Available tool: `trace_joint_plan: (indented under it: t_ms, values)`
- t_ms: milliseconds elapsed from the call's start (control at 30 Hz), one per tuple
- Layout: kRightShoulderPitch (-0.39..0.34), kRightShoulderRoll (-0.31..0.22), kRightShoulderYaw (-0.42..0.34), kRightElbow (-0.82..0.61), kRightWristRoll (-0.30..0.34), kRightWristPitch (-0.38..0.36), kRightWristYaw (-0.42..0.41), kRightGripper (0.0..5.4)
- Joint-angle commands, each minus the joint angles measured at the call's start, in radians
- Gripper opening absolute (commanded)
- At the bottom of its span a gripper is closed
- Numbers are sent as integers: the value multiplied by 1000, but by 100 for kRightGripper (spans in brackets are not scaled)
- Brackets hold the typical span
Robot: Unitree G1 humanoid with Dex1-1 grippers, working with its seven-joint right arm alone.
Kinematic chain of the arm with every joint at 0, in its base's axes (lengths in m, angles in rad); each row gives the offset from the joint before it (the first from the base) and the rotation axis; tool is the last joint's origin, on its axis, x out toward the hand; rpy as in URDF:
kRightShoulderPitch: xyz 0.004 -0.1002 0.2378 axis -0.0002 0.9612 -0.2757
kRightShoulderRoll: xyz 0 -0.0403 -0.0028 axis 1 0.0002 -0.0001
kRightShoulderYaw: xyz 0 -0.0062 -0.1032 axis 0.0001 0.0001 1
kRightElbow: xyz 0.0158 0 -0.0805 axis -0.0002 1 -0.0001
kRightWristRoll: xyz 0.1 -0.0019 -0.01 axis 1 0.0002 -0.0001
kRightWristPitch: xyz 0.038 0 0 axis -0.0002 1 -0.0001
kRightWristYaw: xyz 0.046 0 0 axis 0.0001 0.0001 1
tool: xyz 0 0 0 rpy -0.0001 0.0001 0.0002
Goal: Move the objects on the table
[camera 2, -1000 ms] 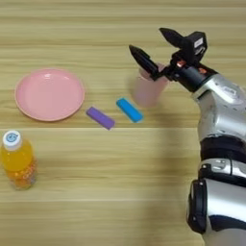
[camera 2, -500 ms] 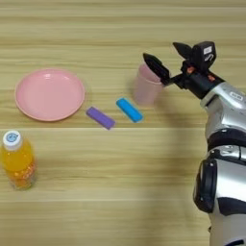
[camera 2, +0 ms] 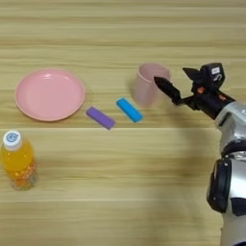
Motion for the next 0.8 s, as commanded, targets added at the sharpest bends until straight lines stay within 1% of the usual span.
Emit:
trace_joint_plan:
  t_ms: [33,233,433,500,800]
  values:
    - [-30,-72,-11,-36,-10,-43,11,537]
    - [8,-73,11,-35,-53,-71,22,537]
    - [7,-40,33,-25,-97,-64,-32,537]
    - [0,-21,42,-21,-111,-50,-67,537]
    - [-31,25,44,-23,-127,-33,-137,537]
